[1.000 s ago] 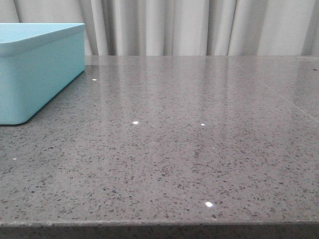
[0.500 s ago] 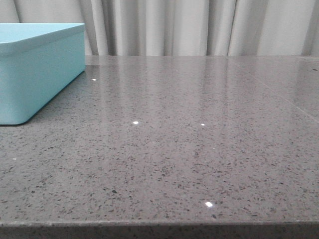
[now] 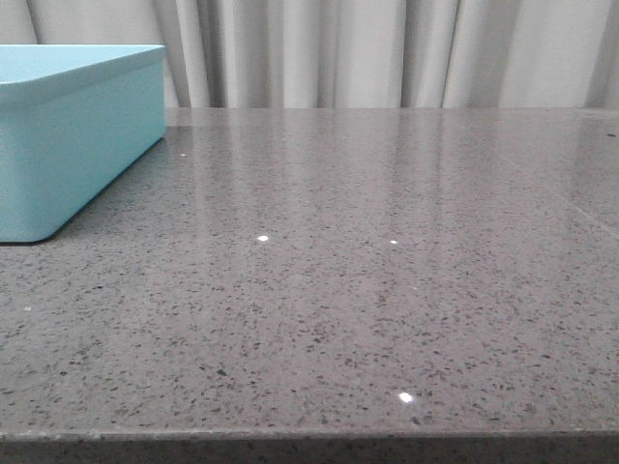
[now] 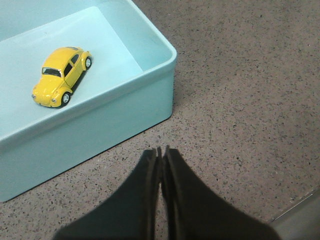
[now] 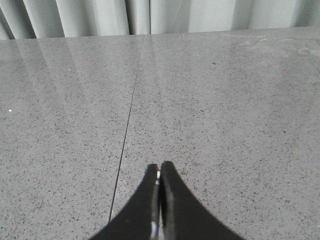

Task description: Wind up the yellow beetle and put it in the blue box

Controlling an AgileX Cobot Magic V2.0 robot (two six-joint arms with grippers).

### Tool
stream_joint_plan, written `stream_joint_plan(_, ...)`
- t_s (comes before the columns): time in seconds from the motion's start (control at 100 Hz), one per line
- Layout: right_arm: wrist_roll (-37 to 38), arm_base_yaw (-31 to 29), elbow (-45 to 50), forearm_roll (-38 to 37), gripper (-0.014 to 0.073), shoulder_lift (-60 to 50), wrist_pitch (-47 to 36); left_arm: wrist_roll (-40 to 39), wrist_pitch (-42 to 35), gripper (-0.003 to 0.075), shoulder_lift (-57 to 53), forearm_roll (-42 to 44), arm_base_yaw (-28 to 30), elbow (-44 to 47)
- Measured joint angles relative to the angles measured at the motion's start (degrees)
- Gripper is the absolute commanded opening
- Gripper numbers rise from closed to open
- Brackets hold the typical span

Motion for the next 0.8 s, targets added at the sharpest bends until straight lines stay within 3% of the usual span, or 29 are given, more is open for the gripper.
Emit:
stream_joint_plan(0.56,0.0,0.0,0.0,0.0,-0.0068,0.0,0.1,0.0,-1.2,-0.0019,-1.5,-0.1,0.0,1.0)
stream_joint_plan(0.66,0.0,0.0,0.0,0.0,-0.0068,0.0,0.1,0.0,-6.0,-0.0019,-4.2,0.9,0.0,3.9)
stream_joint_plan(0.8,0.0,0.0,0.0,0.0,-0.0068,0.0,0.1,-0.1,-19.8,-0.0019,-8.8,2.2,0.3,11.5)
